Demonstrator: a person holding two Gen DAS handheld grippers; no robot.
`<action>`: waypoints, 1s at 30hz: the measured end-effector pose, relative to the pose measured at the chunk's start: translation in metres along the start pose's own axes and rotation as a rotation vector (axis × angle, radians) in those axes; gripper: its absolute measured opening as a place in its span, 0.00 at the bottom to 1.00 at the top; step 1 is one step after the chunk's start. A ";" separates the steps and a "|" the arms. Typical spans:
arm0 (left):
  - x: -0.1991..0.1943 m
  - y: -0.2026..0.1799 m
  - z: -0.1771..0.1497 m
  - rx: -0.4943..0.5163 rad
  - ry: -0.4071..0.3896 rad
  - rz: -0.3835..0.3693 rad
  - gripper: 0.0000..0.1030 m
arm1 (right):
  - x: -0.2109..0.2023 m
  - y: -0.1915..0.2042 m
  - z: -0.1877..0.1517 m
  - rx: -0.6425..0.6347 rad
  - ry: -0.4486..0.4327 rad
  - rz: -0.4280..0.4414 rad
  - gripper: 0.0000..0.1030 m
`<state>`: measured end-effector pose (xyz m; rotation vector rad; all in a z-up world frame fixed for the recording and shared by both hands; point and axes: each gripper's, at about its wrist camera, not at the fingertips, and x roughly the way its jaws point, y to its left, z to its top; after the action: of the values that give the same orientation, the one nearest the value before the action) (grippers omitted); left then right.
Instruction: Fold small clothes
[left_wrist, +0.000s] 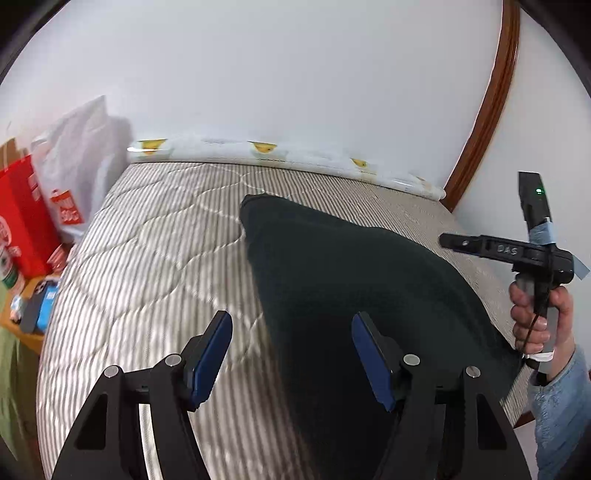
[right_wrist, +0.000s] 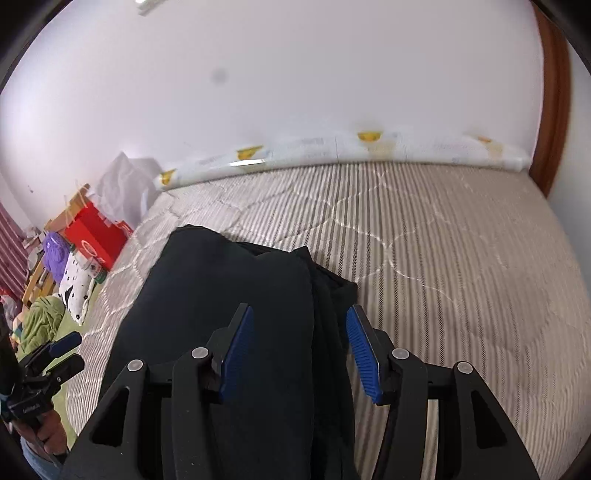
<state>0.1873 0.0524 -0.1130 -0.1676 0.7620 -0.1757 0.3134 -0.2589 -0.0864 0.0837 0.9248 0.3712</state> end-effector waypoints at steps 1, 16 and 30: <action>0.006 -0.001 0.004 0.002 0.006 -0.004 0.63 | 0.011 -0.002 0.004 0.009 0.020 -0.004 0.51; 0.072 -0.018 0.020 0.033 0.108 0.002 0.64 | 0.066 0.014 0.010 -0.098 -0.002 -0.013 0.09; 0.082 -0.031 0.017 0.078 0.139 0.033 0.71 | 0.067 -0.010 0.003 -0.039 -0.023 -0.156 0.11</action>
<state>0.2542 0.0063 -0.1488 -0.0693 0.8942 -0.1871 0.3551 -0.2446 -0.1384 -0.0197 0.8944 0.2430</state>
